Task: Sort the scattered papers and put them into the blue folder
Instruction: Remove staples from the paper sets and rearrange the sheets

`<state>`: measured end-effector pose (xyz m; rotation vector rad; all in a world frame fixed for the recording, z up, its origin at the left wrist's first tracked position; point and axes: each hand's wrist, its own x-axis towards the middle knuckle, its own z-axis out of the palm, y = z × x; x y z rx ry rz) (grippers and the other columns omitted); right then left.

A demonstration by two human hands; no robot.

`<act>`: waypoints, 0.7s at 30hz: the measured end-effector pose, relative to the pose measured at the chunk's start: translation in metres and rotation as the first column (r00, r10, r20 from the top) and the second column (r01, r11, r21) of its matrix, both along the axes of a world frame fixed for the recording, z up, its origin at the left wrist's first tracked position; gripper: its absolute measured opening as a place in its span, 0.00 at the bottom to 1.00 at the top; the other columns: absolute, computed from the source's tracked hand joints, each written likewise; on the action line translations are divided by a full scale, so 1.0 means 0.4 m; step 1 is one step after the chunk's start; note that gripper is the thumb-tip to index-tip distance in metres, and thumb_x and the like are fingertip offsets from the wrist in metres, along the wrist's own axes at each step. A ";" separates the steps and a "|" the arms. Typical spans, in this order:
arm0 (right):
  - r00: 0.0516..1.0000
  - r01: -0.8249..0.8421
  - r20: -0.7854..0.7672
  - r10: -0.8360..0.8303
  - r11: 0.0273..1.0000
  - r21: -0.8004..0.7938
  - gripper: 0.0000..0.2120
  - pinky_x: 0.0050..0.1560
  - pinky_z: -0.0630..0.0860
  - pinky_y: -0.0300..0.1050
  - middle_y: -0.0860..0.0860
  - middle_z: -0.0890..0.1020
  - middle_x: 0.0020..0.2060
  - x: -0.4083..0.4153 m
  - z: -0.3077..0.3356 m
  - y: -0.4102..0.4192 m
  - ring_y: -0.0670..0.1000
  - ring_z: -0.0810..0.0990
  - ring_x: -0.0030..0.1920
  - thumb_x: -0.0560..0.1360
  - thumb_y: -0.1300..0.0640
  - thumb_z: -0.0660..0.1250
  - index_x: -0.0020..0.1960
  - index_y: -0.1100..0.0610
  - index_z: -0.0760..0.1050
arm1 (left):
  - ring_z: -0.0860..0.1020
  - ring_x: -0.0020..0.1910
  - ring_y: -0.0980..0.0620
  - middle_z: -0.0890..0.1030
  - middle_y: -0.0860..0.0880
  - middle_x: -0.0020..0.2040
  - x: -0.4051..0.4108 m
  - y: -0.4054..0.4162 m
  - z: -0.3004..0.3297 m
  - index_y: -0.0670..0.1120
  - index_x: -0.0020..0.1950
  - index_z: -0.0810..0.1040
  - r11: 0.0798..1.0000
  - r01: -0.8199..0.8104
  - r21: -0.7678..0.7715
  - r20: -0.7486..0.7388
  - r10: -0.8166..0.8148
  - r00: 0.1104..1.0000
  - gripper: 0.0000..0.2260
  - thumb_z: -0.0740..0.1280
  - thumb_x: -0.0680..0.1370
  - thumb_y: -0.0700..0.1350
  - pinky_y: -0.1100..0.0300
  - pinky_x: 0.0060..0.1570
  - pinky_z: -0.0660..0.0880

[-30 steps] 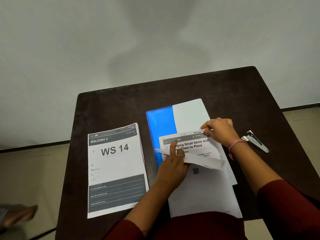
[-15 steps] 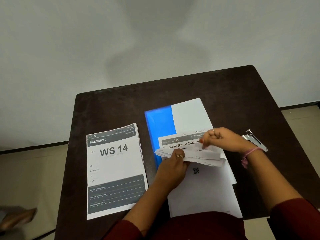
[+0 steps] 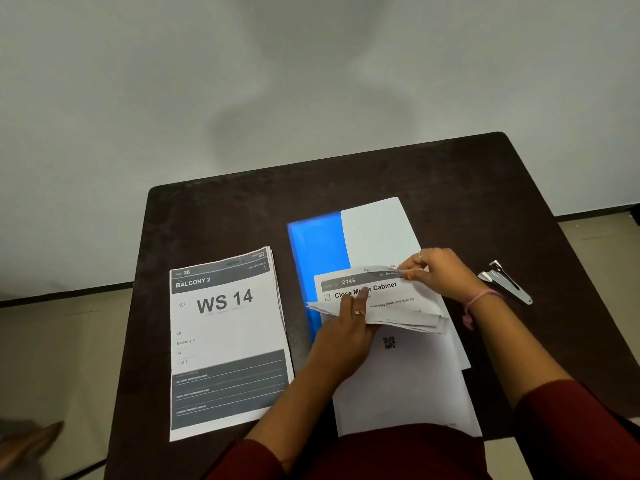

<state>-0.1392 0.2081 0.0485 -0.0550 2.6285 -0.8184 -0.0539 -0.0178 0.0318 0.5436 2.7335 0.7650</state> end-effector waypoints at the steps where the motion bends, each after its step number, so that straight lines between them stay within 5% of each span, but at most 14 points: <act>1: 0.998 -0.038 0.039 0.042 0.995 -0.087 0.07 0.55 0.74 0.44 0.45 0.84 0.45 0.010 0.008 0.011 0.42 0.79 0.46 0.73 0.58 0.71 0.50 0.51 0.83 | 0.77 0.41 0.47 0.68 0.42 0.69 -0.002 0.002 0.002 0.47 0.78 0.51 0.999 -0.029 0.026 0.010 0.029 1.000 0.30 0.52 0.80 0.59 0.59 0.35 0.71; 4: 0.971 -0.068 0.198 0.136 0.946 -0.318 0.08 0.51 0.75 0.35 0.46 0.86 0.44 0.047 0.030 0.038 0.41 0.82 0.45 0.73 0.62 0.71 0.49 0.51 0.83 | 0.77 0.42 0.49 0.66 0.44 0.70 -0.004 0.007 -0.003 0.52 0.77 0.42 0.997 -0.055 0.056 0.005 0.055 0.998 0.32 0.49 0.79 0.63 0.58 0.38 0.75; 8: 0.935 0.194 0.354 0.033 0.787 -0.586 0.09 0.56 0.76 0.38 0.51 0.85 0.49 0.088 0.034 0.057 0.47 0.82 0.52 0.76 0.58 0.66 0.53 0.59 0.82 | 0.77 0.52 0.46 0.62 0.42 0.71 -0.005 0.014 -0.007 0.53 0.76 0.42 0.994 -0.071 0.077 -0.001 0.072 0.997 0.31 0.53 0.80 0.60 0.53 0.49 0.79; 11: 0.841 0.499 0.527 -0.127 0.561 -0.661 0.26 0.55 0.77 0.44 0.54 0.82 0.52 0.113 -0.005 0.061 0.52 0.80 0.52 0.72 0.39 0.66 0.60 0.57 0.79 | 0.65 0.70 0.46 0.54 0.43 0.75 -0.006 0.018 0.001 0.51 0.78 0.45 0.975 -0.154 0.158 0.022 0.153 0.988 0.33 0.61 0.80 0.54 0.53 0.65 0.70; 15: 0.762 0.634 0.616 -0.200 0.424 -0.646 0.45 0.41 0.79 0.37 0.51 0.83 0.42 0.146 -0.055 0.065 0.46 0.81 0.40 0.52 0.30 0.77 0.59 0.58 0.77 | 0.62 0.73 0.46 0.53 0.44 0.76 -0.011 0.009 0.009 0.49 0.78 0.51 0.977 -0.179 0.116 0.031 0.177 0.984 0.31 0.62 0.80 0.54 0.54 0.66 0.69; 19: 0.778 0.621 0.612 -0.140 0.322 -0.715 0.32 0.47 0.80 0.40 0.57 0.83 0.51 0.180 -0.063 0.062 0.51 0.83 0.49 0.62 0.37 0.74 0.55 0.61 0.78 | 0.65 0.71 0.44 0.55 0.43 0.76 -0.007 -0.001 0.007 0.45 0.74 0.62 0.973 -0.182 0.139 0.004 0.183 0.983 0.27 0.64 0.78 0.54 0.55 0.64 0.70; 21: 0.791 0.601 0.597 -0.134 0.354 -0.716 0.29 0.54 0.77 0.39 0.59 0.82 0.54 0.187 -0.067 0.062 0.52 0.81 0.55 0.65 0.36 0.71 0.49 0.62 0.81 | 0.69 0.69 0.44 0.57 0.42 0.76 -0.008 -0.003 0.007 0.44 0.67 0.68 0.967 -0.142 0.211 -0.057 0.157 0.986 0.23 0.64 0.77 0.55 0.60 0.62 0.69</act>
